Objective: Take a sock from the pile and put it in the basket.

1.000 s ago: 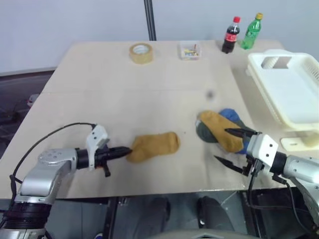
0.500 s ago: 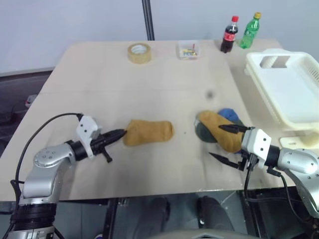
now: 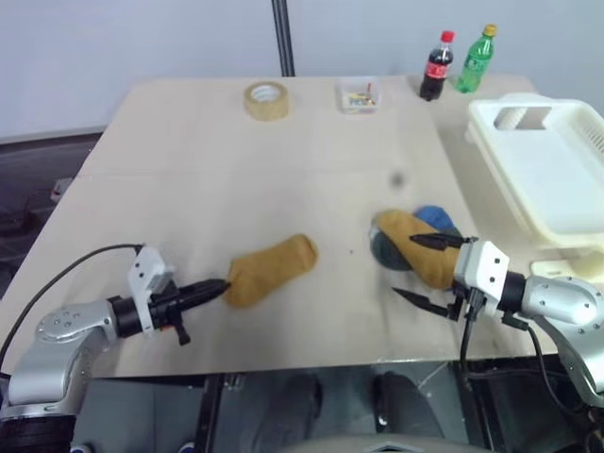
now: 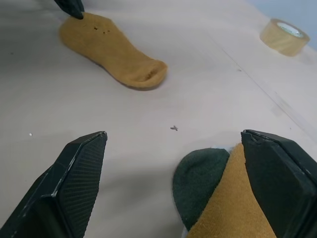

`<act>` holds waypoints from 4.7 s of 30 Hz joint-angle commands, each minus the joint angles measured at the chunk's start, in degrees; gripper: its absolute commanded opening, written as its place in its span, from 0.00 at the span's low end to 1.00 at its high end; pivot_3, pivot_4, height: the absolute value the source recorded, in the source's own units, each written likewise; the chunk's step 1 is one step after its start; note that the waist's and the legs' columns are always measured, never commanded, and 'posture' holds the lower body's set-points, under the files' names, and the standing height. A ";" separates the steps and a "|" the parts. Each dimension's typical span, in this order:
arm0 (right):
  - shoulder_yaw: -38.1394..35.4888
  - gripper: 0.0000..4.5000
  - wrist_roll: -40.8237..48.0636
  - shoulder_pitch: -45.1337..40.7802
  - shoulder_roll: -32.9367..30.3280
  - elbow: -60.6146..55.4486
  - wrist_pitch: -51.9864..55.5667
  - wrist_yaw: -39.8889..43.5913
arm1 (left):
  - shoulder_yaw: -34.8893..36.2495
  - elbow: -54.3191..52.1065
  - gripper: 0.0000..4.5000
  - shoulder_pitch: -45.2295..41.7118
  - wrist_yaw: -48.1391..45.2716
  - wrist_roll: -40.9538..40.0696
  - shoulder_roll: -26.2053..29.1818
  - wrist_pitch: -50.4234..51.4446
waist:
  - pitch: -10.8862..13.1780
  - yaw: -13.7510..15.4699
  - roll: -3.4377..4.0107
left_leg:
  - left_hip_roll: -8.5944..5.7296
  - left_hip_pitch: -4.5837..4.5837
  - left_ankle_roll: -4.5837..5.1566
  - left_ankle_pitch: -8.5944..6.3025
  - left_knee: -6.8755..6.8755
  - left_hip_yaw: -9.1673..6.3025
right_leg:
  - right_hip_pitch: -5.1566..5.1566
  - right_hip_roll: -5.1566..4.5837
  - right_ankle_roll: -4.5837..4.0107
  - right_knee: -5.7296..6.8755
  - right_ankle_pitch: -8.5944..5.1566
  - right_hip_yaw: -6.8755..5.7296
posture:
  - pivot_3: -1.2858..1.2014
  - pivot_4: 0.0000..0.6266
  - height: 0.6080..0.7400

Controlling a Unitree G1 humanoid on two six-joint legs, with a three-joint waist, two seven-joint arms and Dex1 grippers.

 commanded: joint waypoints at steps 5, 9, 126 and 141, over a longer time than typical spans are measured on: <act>4.95 1.00 0.90 -6.17 3.11 3.89 1.07 1.30 | 4.21 -1.68 0.61 -0.61 2.80 -2.71 -1.08 1.19 | 0.00 -0.72 -0.01 | 0.03 0.02 0.00 0.00 -0.01 0.05 | -0.02 -0.01 0.00 0.00 0.01 0.07 | 0.52 0.24 1.00; 8.89 1.00 0.23 -12.49 6.80 8.62 1.38 2.16 | 6.88 -5.49 0.61 2.58 4.85 -5.88 -2.70 3.78 | 0.03 -0.87 0.01 | 0.07 0.01 -0.02 -0.01 -0.05 0.05 | -0.06 0.00 -0.01 0.00 0.01 0.07 | 0.52 0.24 1.00; 6.14 0.61 -5.93 -7.38 9.71 -9.25 25.72 -16.27 | -9.12 -7.11 0.65 -21.13 7.03 -6.82 -0.94 18.24 | 0.43 -0.19 0.06 | -0.05 -0.07 -0.11 -0.05 -0.06 -0.14 | -0.17 0.17 -0.05 0.16 0.01 -0.11 | 0.52 0.24 1.00; -1.09 0.61 -9.58 0.36 8.05 -10.51 22.19 -21.36 | -30.44 41.69 0.65 -60.61 13.53 15.64 -32.12 3.92 | 0.44 -0.05 -0.09 | -0.20 -0.13 -0.22 0.04 0.19 -0.08 | -0.01 0.19 0.01 0.16 0.01 -0.17 | 0.52 0.24 1.00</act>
